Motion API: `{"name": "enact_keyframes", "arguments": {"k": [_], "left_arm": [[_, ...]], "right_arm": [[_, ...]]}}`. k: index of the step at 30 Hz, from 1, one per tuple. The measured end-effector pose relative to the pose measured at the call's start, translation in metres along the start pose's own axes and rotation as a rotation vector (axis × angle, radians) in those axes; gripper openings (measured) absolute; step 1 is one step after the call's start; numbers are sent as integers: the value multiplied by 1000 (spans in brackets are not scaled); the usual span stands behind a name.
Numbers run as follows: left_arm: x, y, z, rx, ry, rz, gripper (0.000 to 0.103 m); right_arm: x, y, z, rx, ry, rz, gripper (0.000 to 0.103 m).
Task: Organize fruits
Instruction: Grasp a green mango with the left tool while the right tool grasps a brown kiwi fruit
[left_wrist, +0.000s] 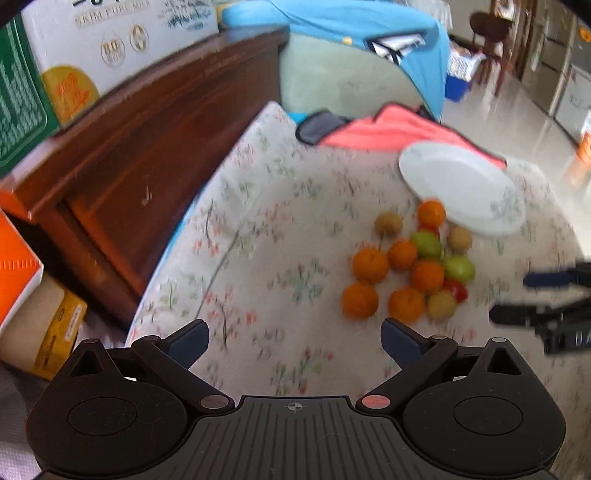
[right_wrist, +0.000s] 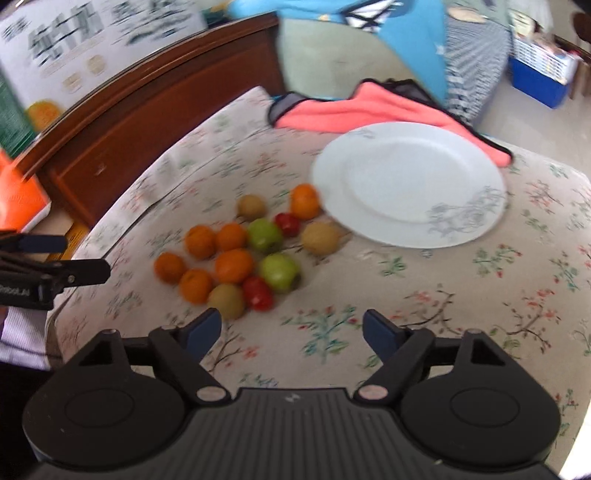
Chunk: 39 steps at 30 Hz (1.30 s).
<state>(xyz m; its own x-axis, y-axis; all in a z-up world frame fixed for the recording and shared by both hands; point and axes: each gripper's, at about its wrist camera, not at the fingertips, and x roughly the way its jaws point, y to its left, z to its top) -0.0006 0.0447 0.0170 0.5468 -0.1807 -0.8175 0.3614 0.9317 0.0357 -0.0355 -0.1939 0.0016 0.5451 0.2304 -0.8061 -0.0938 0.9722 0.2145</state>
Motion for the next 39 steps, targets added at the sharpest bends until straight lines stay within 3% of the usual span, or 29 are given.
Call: {"name": "enact_keyframes", "arguments": {"k": [6,19,28,39], "left_arm": [[-5,-17,-32,127,28,-31,99],[-1,-30,-55,176,53,-68,89],[7,-26,-61,136,82,-89,55],[14,-25,-61,101,76,-113,33]], "right_arm": [[-1,5,-4,-29,1,2,79],[3,8,-11,-17,-1,59,68],[16,27,-9,-40,-21,136,47],[34,46,-5,-103,-61,95,44]]}}
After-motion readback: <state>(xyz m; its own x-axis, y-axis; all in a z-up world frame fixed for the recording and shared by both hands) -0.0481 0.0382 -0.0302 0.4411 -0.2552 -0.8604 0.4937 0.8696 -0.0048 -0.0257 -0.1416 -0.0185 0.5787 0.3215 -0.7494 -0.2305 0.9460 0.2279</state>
